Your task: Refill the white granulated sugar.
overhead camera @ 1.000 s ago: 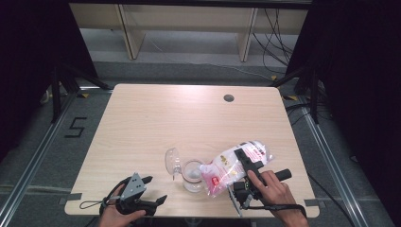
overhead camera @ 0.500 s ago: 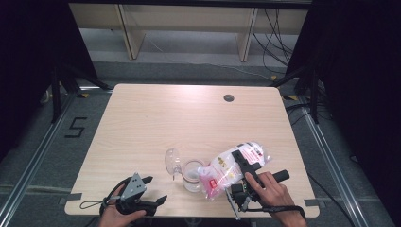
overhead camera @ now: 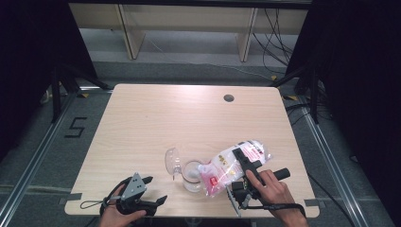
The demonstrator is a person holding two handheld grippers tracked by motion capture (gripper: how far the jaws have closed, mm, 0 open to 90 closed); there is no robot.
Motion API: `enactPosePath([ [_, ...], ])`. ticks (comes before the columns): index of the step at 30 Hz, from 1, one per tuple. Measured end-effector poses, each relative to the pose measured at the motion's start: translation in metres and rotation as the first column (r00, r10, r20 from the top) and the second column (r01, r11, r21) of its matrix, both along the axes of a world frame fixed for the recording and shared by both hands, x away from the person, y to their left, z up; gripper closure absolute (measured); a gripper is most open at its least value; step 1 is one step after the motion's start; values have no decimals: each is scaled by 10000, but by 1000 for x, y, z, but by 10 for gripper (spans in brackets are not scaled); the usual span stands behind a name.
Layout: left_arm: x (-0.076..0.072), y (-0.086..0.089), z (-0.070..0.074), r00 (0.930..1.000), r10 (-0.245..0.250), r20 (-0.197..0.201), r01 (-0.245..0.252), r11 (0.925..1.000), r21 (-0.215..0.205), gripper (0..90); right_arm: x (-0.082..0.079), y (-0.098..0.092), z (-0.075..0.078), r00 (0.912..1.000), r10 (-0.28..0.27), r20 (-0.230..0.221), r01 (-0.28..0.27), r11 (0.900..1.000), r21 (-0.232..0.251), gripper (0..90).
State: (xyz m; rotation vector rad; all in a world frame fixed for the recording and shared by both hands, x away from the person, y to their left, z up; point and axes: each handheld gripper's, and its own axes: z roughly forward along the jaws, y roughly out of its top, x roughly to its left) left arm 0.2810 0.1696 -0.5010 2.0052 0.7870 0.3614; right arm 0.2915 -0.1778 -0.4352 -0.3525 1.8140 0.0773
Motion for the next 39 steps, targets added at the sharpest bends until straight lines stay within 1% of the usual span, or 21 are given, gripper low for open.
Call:
enactPosePath([
  [1, 0, 0, 0, 10000, -2, -4, 2, 10000, -6, 171, 2, 0, 3, 9989, 381, 269, -371, 9987, -362, 444],
  [2, -1, -1, 0, 9997, 144, -185, -147, 9997, -176, 171, 1, -3, -1, 9998, 45, 178, -47, 10000, 87, 444],
  [3, -1, -1, 0, 9997, 156, -187, -159, 9997, -165, 171, 1, -3, -1, 9998, 45, 178, -47, 10000, 87, 444],
  [5, -1, -1, 0, 9997, 153, -195, -156, 9997, -177, 171, 0, -3, 2, 9998, 63, 173, -58, 9995, -322, 444],
  [6, -1, -1, 0, 9997, 157, -192, -161, 9997, -172, 171, -1, -5, 0, 9999, -76, 153, 77, 10000, -49, 444],
  [7, -1, -1, 0, 9997, 161, -190, -165, 9997, -169, 171, 0, -4, 3, 9993, 244, 275, -237, 9993, -280, 445],
  [9, -1, -1, 0, 9997, 150, -184, -153, 9998, -161, 171, -2, -5, -1, 9998, 25, 202, -25, 10000, -35, 444],
  [12, -1, 0, 0, 9998, 157, -152, -157, 9999, -32, 171, -2, -2, 1, 9995, 212, 223, -200, 9984, -527, 445],
  [13, -1, 1, 1, 9999, 146, -50, -146, 9999, 56, 171, -3, -3, -1, 9992, 231, 311, -221, 9993, -310, 445],
  [15, 0, 1, 1, 10000, -67, -39, 67, 10000, 16, 171, -3, 0, 0, 9992, 307, 272, -290, 9978, -600, 445],
  [17, 0, 1, 1, 10000, -73, -49, 73, 10000, 14, 171, -5, 0, -2, 9997, 124, 194, -116, 9990, -421, 445],
  [19, 0, 1, 1, 10000, -67, -72, 67, 10000, 63, 171, -3, 3, 0, 9974, 576, 440, -544, 9959, -719, 445],
  [20, -1, 0, 1, 10000, 7, -58, -7, 10000, 28, 171, -5, 2, -3, 9996, 191, 227, -180, 9989, -444, 445],
  [22, -1, 1, 1, 9999, -101, -91, 101, 9999, 69, 171, -6, 3, -3, 9996, 147, 241, -136, 9988, -477, 446],
  [23, -1, 1, 1, 9999, -103, -112, 103, 9999, 27, 171, -3, 5, -1, 9975, 549, 437, -517, 9961, -713, 445],
  [25, -1, 0, 1, 9999, -66, -119, 66, 10000, -44, 171, -3, 5, 1, 9966, 625, 542, -577, 9947, -855, 446],
  [26, -1, 1, 1, 9999, -60, -96, 60, 10000, -10, 171, -5, 4, -1, 9995, 146, 267, -130, 9983, -565, 446],
  [29, -1, 0, 1, 9999, -59, -118, 59, 10000, -44, 171, -2, 3, 2, 9970, 617, 457, -586, 9961, -662, 447],
  [32, 0, 1, 1, 10000, -48, -66, 48, 9999, 92, 171, -2, 3, 1, 9980, 524, 350, -504, 9971, -572, 447],
  [33, -1, 0, 1, 10000, 35, -43, -35, 10000, 56, 171, -3, 2, -2, 9995, 250, 188, -246, 9995, -214, 447],
  [39, 0, 1, 1, 10000, -77, -63, 78, 9999, 97, 171, 3, -2, 2, 9996, 201, 187, -195, 9994, -296, 449],
])
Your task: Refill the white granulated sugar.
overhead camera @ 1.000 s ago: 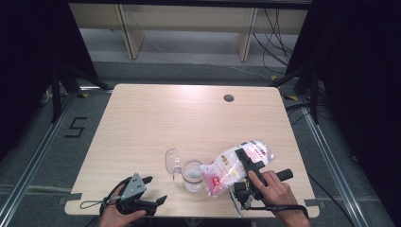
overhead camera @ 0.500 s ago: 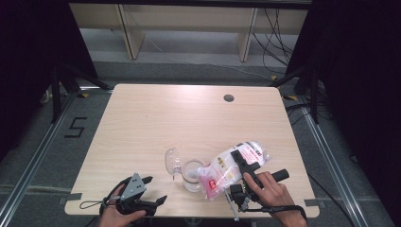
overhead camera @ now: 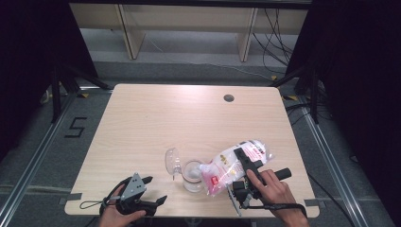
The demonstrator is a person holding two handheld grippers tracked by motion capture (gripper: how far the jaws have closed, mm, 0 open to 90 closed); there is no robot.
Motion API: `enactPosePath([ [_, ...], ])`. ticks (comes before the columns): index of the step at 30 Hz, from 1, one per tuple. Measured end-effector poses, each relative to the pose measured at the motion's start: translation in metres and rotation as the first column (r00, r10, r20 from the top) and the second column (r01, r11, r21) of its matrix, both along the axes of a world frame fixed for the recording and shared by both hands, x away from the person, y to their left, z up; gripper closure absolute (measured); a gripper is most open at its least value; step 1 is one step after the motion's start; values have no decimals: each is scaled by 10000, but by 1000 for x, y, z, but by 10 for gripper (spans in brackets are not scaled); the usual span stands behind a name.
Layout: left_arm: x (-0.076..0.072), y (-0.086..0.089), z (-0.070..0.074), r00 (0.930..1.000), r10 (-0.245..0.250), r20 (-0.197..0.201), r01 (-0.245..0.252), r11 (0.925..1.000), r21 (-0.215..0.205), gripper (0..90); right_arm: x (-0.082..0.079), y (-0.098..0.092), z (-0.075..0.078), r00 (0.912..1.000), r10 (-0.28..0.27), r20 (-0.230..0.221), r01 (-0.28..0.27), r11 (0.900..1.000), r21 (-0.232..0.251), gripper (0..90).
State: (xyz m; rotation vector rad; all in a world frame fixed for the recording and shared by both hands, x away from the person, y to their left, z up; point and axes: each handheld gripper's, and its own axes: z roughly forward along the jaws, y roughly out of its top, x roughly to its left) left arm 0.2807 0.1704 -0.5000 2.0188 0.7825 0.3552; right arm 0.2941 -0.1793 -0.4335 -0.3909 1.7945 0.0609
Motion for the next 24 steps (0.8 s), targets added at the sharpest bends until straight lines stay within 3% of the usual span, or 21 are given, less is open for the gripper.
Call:
enactPosePath([
  [1, 0, 0, 0, 10000, 13, 8, -13, 10000, -2, 171, -1, -1, 3, 9998, -183, -4, 183, 9987, -468, 449],
  [2, 0, 0, 0, 10000, 13, 8, -13, 10000, -2, 171, -1, -1, 3, 9998, -183, -4, 183, 9987, -468, 449],
  [3, 0, -1, 0, 10000, 26, -25, -27, 9999, -106, 171, -1, -4, -2, 9997, -240, -11, 240, 9997, 38, 449],
  [6, 0, 1, 0, 10000, -37, -32, 37, 10000, 20, 171, -1, -3, 0, 10000, -13, 44, 14, 9998, -204, 450],
  [7, 0, 0, 0, 10000, -32, -46, 32, 10000, -35, 171, -3, -5, -1, 9995, -321, -73, 321, 9995, 40, 449],
  [8, 0, 1, 0, 10000, -25, -39, 25, 10000, -33, 171, -3, -3, 2, 10000, -44, 49, 45, 9995, -327, 450],
  [9, 0, 1, 0, 10000, -16, -26, 16, 10000, -11, 171, -6, -3, -1, 9995, -297, -129, 296, 9995, -77, 450],
  [12, 0, 1, 0, 10000, -22, -24, 22, 10000, 18, 171, -7, 0, -1, 9995, -292, -153, 293, 9996, 18, 450],
  [13, 0, 0, 0, 10000, 6, -18, -6, 10000, -45, 171, -7, 0, -2, 9999, -66, -93, 67, 9999, 104, 450],
  [14, 0, 0, 0, 10000, 1, -20, -1, 10000, -47, 171, -7, 2, 0, 9998, -131, -156, 129, 9998, -136, 451],
  [16, 0, 0, 0, 10000, -13, -30, 13, 10000, -52, 171, -8, 3, -2, 9999, -62, -131, 63, 9999, 103, 451],
  [19, 0, -1, 0, 10000, 16, -48, -17, 9999, -126, 171, -5, 7, 4, 9998, 168, -72, -170, 9991, -380, 451],
  [20, 0, -1, 0, 10000, 8, -55, -9, 9999, -143, 171, -3, 6, 2, 9993, 364, 62, -364, 9992, -152, 451],
  [21, 0, 0, 0, 10000, -25, -46, 25, 10000, -62, 171, -5, 5, 0, 9998, -54, -200, 58, 9998, 164, 451],
  [22, 0, 0, 0, 10000, -26, -41, 25, 10000, -60, 171, -3, 5, 1, 9999, 163, 12, -163, 9998, 95, 452],
  [23, 0, -1, 0, 10000, 12, -47, -13, 9999, -131, 171, -2, 4, 1, 9998, 0, -181, 0, 10000, 7, 452],
  [24, 0, -1, 0, 10000, 12, -50, -13, 9999, -130, 171, 0, 3, 1, 9998, 180, -59, -180, 9998, 48, 452],
])
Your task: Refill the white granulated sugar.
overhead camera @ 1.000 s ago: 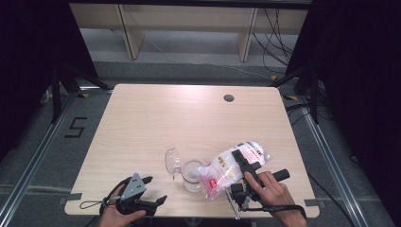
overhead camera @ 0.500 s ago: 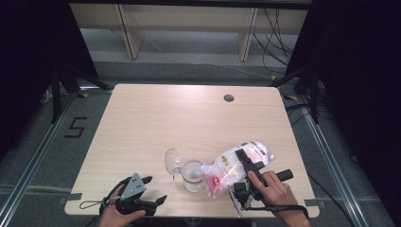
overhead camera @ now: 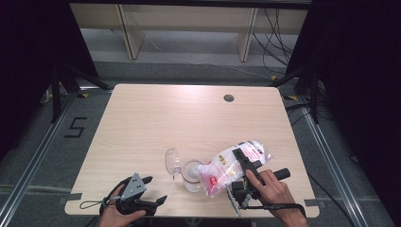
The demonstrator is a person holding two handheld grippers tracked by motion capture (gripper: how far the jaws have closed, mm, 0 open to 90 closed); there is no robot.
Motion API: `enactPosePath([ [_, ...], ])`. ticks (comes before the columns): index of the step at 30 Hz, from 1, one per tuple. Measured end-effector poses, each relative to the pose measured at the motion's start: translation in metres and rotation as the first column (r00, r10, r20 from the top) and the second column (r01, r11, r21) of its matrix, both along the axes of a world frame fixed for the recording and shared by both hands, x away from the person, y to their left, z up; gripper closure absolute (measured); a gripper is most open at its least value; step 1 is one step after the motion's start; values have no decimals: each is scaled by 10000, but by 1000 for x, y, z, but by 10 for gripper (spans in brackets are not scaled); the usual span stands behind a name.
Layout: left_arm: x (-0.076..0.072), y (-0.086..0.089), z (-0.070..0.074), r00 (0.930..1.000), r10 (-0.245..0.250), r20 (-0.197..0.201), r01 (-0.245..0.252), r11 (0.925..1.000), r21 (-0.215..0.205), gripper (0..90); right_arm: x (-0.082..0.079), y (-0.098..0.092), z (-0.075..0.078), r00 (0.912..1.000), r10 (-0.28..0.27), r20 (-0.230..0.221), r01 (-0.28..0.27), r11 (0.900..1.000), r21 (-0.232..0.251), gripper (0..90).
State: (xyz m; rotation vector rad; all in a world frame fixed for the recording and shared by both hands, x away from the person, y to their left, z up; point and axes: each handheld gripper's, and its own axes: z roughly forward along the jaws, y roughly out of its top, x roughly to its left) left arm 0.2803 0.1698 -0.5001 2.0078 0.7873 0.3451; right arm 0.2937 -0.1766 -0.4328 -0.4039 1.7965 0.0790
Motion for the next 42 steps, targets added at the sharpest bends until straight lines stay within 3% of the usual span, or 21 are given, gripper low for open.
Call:
enactPosePath([
  [1, 0, 0, 0, 10000, 0, 2, 0, 10000, -2, 171, -2, -1, 0, 9991, -390, -157, 391, 9992, 52, 452],
  [2, 0, 0, 0, 10000, 5, -9, -5, 10000, -13, 171, 2, -2, 2, 9999, 65, 135, -60, 9995, -320, 452],
  [3, 0, 1, 0, 10000, -27, -1, 27, 10000, 46, 171, -1, -5, 0, 9989, -436, -167, 434, 9990, -105, 452],
  [5, 0, 1, 0, 10000, -45, 7, 45, 9999, 112, 171, -1, -6, -1, 9992, -405, -52, 406, 9989, 217, 452],
  [7, 0, 1, 0, 10000, 10, 31, -11, 9999, 122, 171, -3, -6, 1, 9996, -279, 63, 280, 9994, -182, 452],
  [10, 0, 1, 1, 10000, -64, -47, 64, 10000, 29, 171, -6, -6, -1, 9982, -585, -99, 585, 9983, 40, 453],
  [11, 0, 0, 1, 10000, -56, -53, 56, 10000, -4, 171, -4, -3, 1, 9998, -3, 198, 9, 9997, -261, 453],
  [13, 0, 1, 0, 10000, -36, -19, 36, 10000, 37, 171, -7, -2, 1, 9993, -370, -98, 368, 9991, -195, 453],
  [15, -1, 0, 0, 10000, 64, 23, -64, 10000, 9, 172, -8, 1, -3, 9994, -301, -152, 303, 9995, 100, 453],
  [18, 0, 0, 0, 10000, 14, 25, -14, 10000, 55, 172, -6, 4, -1, 9999, 9, -105, -10, 9999, -122, 453],
  [19, 1, 2, 1, 9999, -159, 54, 157, 9992, 374, 172, -7, 4, -3, 9997, -150, -202, 152, 9998, 131, 453],
  [21, -1, -1, 0, 9998, 74, -195, -75, 9999, -85, 171, -3, 7, 0, 9998, 165, -55, -166, 9994, -294, 453],
  [25, 0, 0, 0, 10000, 58, -13, -58, 10000, 64, 172, -1, 2, -3, 9996, -233, -173, 239, 9992, 320, 454],
  [29, 0, 0, 0, 10000, -16, 13, 16, 10000, 82, 171, -2, -1, 2, 9995, -304, -59, 303, 9994, -149, 454],
  [31, 0, 0, 0, 10000, 23, 4, -23, 10000, 13, 171, -4, -3, 1, 9984, -542, -136, 543, 9985, 53, 454],
  [34, -1, 0, 0, 10000, 68, 34, -68, 10000, 20, 171, -7, -4, 1, 9990, -425, -132, 424, 9991, -64, 454],
  [35, 0, 0, 0, 10000, 9, 3, -9, 10000, 8, 172, -6, -3, 2, 9998, 7, 189, -3, 9998, -196, 454],
  [37, 0, 1, 1, 10000, -81, 33, 80, 9998, 190, 171, -10, -3, 0, 9989, -437, -145, 437, 9990, -38, 454],
  [40, -1, 0, 0, 10000, 7, 1, -7, 10000, 32, 172, -9, 1, 1, 9998, -165, -128, 162, 9996, -236, 455],
  [41, -1, 0, 0, 10000, 38, 9, -38, 10000, -2, 172, -9, 1, -3, 9998, -155, -119, 157, 9998, 136, 455],
  [42, 0, 1, 0, 10000, 3, 22, -3, 10000, 65, 171, -7, 3, -1, 9999, 105, -9, -105, 9998, -146, 455],
])
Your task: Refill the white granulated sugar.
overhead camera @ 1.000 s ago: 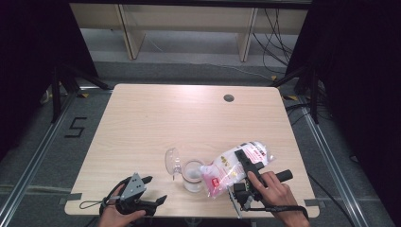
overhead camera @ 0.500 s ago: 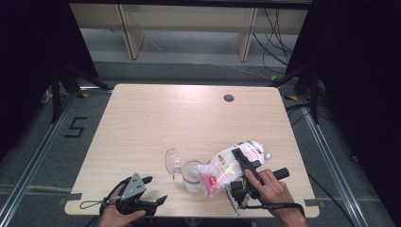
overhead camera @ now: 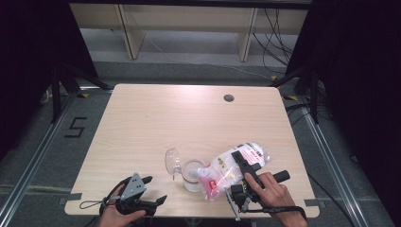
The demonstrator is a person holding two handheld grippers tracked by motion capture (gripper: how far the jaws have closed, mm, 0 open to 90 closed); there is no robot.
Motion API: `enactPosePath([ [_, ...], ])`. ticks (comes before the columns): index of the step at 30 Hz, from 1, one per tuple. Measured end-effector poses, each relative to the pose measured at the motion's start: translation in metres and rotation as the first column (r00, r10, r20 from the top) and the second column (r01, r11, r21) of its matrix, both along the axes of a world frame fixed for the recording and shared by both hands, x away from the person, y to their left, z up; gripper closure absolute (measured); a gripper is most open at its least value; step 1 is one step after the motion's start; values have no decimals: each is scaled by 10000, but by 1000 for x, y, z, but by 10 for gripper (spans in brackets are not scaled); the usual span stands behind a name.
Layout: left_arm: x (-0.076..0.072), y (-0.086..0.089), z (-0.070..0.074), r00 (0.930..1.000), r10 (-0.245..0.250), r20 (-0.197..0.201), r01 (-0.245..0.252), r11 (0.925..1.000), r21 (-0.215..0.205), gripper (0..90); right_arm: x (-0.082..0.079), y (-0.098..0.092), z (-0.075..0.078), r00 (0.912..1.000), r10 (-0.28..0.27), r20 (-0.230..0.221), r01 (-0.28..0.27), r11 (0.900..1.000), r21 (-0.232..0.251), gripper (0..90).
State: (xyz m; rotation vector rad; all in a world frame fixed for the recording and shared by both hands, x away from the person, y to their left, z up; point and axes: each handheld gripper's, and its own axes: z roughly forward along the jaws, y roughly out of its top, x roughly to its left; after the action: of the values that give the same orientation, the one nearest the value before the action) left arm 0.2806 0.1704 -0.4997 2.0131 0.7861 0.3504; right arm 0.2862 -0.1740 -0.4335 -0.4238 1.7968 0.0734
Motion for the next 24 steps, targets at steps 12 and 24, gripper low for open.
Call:
enactPosePath([
  [12, -2, -1, 0, 9998, 171, -100, -172, 9998, -92, 172, 4, -6, 2, 9986, -512, -95, 513, 9986, 141, 455],
  [24, -1, -1, 0, 10000, 41, 9, -40, 10000, -57, 172, -1, -2, 3, 9998, -161, 129, 163, 9998, -146, 456],
])
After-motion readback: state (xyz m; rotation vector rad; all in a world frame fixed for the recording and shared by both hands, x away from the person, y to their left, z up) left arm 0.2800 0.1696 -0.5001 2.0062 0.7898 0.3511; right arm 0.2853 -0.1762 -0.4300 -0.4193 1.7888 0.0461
